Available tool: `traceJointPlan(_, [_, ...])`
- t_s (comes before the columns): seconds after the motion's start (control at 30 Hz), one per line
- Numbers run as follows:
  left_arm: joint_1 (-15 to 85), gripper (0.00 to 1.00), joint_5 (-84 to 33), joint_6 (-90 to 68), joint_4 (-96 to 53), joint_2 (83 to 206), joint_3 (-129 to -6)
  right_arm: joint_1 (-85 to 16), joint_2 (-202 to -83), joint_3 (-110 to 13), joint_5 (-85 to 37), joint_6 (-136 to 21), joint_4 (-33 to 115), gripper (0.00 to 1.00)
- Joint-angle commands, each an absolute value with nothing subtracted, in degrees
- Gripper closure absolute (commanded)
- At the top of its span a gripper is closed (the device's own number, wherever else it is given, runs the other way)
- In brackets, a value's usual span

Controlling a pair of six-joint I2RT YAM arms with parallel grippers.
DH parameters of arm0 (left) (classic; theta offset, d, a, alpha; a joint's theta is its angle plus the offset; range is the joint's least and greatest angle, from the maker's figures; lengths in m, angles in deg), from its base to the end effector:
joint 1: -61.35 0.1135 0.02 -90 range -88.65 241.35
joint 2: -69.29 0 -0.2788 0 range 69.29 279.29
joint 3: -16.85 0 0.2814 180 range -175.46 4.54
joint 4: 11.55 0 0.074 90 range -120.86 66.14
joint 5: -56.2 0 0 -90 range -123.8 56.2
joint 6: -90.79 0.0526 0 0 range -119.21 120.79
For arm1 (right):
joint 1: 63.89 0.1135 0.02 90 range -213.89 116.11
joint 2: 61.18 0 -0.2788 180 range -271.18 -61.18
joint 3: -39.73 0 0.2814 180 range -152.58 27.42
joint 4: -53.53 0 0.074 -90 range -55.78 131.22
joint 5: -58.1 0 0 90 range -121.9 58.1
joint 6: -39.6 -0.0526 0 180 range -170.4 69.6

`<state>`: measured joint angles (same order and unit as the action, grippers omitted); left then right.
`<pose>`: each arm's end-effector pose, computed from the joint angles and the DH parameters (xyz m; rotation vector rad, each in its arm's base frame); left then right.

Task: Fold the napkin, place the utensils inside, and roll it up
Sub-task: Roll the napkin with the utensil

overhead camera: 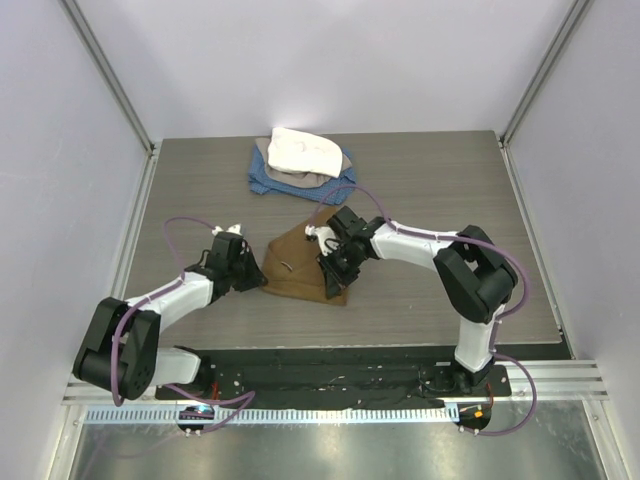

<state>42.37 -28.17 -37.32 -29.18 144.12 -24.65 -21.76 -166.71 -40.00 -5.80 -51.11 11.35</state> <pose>0.2458 -0.0900 0.1298 -0.3777 2.5077 -0.5391 0.2763 0.2811 0.1473 -1.1240 2.6108 0.8145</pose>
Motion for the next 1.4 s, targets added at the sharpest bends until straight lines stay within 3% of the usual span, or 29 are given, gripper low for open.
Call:
traceJointPlan(0.0, [42.72, 1.0, -30.55, -35.34, -33.35, 143.03, -26.75, -24.95, -168.75, -41.93, 3.16, -50.75, 9.67, 0.92])
traceJointPlan(0.2, [42.72, 1.0, -31.42, -34.9, -34.14, 143.56, -27.02, -28.12, -170.43, -42.45, 2.9, -51.27, 10.89, 0.91])
traceJointPlan(0.33, [42.72, 1.0, -30.55, -34.54, -33.71, 143.74, -27.1, -28.65, -169.56, -42.98, 2.81, -51.8, 11.78, 0.82])
traceJointPlan(0.43, [42.72, 1.0, -30.37, -34.46, -33.79, 143.83, -27.19, -28.65, -166.92, -42.9, 1.77, -52.5, 12.21, 0.61])
traceJointPlan(0.6, [42.72, 1.0, -30.28, -34.54, -33.88, 143.3, -27.19, -27.77, -157.61, -41.67, -1.93, -54.52, 13.62, 0.41])
traceJointPlan(0.8, [42.72, 1.0, -30.55, -34.81, -34.14, 142.95, -27.28, -23.65, -153.55, -41.14, -3.43, -55.93, 11.34, 0.39])
traceJointPlan(1.03, [42.72, 1.0, -30.02, -34.98, -33.53, 143.3, -27.19, -22.06, -156.89, -39.21, -0.09, -56.46, 9.93, 0.44])
traceJointPlan(1.37, [42.72, 1.0, -30.02, -34.98, -33.62, 142.6, -27.01, -23.55, -162.42, -41.58, -4.83, -56.81, 7.91, 0.52])
